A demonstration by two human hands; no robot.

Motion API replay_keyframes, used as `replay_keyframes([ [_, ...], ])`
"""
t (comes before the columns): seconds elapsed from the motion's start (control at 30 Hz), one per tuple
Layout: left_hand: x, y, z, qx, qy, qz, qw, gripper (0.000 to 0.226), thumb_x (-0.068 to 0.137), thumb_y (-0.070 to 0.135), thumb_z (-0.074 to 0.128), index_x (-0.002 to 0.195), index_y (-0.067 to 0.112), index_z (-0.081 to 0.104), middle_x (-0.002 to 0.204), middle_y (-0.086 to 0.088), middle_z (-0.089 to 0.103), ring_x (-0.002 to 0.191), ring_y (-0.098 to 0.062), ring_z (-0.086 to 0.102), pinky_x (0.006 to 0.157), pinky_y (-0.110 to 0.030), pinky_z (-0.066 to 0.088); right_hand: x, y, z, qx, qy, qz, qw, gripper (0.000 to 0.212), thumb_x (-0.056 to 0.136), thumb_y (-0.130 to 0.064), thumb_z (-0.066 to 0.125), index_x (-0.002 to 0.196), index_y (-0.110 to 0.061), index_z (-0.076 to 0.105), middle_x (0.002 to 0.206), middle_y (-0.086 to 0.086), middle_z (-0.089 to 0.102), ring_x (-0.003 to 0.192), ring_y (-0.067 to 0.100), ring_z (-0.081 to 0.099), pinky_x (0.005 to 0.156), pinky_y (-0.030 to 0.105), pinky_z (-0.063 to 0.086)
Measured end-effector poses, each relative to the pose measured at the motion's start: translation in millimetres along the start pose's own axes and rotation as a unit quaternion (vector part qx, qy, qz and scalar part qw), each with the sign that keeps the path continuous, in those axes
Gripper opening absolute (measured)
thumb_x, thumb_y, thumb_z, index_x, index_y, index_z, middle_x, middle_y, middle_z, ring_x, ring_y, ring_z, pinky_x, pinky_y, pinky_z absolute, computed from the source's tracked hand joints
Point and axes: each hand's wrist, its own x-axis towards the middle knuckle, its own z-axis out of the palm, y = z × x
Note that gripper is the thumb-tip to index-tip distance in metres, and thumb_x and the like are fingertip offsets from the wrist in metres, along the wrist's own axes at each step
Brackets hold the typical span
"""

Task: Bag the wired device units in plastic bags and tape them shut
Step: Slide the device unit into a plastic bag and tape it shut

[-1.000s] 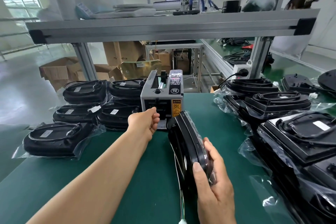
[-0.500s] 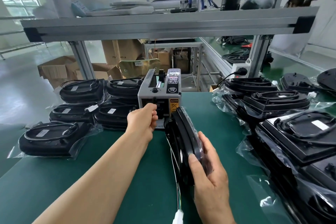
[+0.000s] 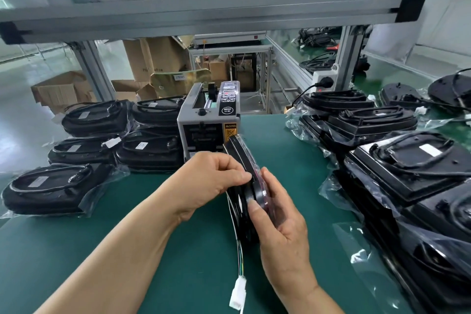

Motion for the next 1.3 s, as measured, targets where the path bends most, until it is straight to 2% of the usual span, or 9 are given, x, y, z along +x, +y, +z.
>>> replay_keyframes([
  [0.13,11,1,-1,0.022,-0.012,-0.005,1.000,0.013,0.084,0.014,0.076,0.073,0.009,0.070,0.057,0.011,0.062,0.046,0.005,0.048,0.049,-0.005,0.036,0,1,1,-0.001,-0.003,-0.004,1.000,0.062,0.079,-0.040,0.066,0.138,-0.030,0.054,0.139,-0.012,0.060,0.133,0.008,0.053,0.114,0.043,0.039],
  [0.4,15,4,-3,0.012,-0.028,-0.004,1.000,0.014,0.083,0.012,0.077,0.071,0.012,0.071,0.057,0.013,0.066,0.045,0.007,0.053,0.048,-0.002,0.037,0,2,2,-0.005,-0.010,-0.014,1.000,0.063,0.081,-0.041,0.065,0.141,-0.028,0.052,0.141,-0.013,0.058,0.135,0.008,0.050,0.115,0.043,0.038],
  [0.6,15,1,1,0.039,-0.002,-0.002,0.999,0.016,0.080,0.019,0.081,0.071,0.009,0.072,0.069,0.005,0.072,0.066,-0.002,0.064,0.073,-0.020,0.046,0,1,3,0.005,-0.010,-0.015,1.000,0.063,0.082,-0.039,0.065,0.141,-0.026,0.051,0.140,-0.011,0.060,0.134,0.008,0.052,0.114,0.042,0.038],
  [0.7,13,1,3,0.061,0.012,0.014,0.998,0.019,0.080,0.020,0.081,0.066,0.012,0.070,0.068,0.004,0.072,0.065,-0.002,0.064,0.068,-0.016,0.050,0,1,3,0.003,-0.012,-0.017,1.000,0.059,0.084,-0.033,0.065,0.141,-0.026,0.051,0.139,-0.012,0.060,0.132,0.007,0.053,0.114,0.041,0.039],
  [0.8,12,0,5,0.090,0.035,0.029,0.995,0.019,0.080,0.022,0.081,0.070,0.011,0.070,0.056,0.011,0.063,0.053,-0.001,0.055,0.055,-0.011,0.044,0,1,2,0.000,-0.014,-0.020,1.000,0.056,0.086,-0.025,0.064,0.141,-0.027,0.051,0.138,-0.014,0.061,0.132,0.005,0.053,0.114,0.038,0.039],
  [0.93,13,-7,10,0.115,0.082,0.040,0.989,0.018,0.076,0.028,0.083,0.078,0.020,0.067,0.055,0.013,0.050,0.049,-0.003,0.043,0.053,-0.019,0.039,0,0,2,0.008,-0.015,-0.020,1.000,0.058,0.085,-0.033,0.065,0.140,-0.028,0.051,0.138,-0.016,0.061,0.132,0.005,0.052,0.114,0.035,0.041],
  [1.0,14,-13,14,0.073,0.120,0.024,0.990,0.023,0.075,0.027,0.083,0.085,0.021,0.063,0.060,0.013,0.051,0.051,-0.001,0.045,0.053,-0.017,0.042,0,0,2,0.003,-0.012,-0.018,1.000,0.059,0.083,-0.038,0.065,0.139,-0.030,0.052,0.138,-0.015,0.060,0.133,0.006,0.052,0.114,0.040,0.040],
  [1.13,14,-22,25,-0.078,0.180,-0.004,0.981,0.018,0.080,0.021,0.080,0.080,0.015,0.064,0.066,0.006,0.062,0.054,0.001,0.056,0.052,-0.011,0.046,-1,0,4,-0.018,-0.019,-0.011,1.000,0.059,0.083,-0.040,0.064,0.140,-0.034,0.051,0.141,-0.014,0.058,0.134,0.008,0.051,0.114,0.044,0.038],
  [1.3,10,-28,31,-0.106,0.179,0.011,0.978,0.016,0.083,0.025,0.079,0.093,0.022,0.066,0.076,0.001,0.059,0.066,-0.005,0.057,0.061,-0.015,0.049,-1,-1,2,-0.004,-0.015,-0.003,1.000,0.059,0.083,-0.036,0.065,0.140,-0.032,0.051,0.141,-0.015,0.058,0.135,0.007,0.050,0.115,0.043,0.037],
])
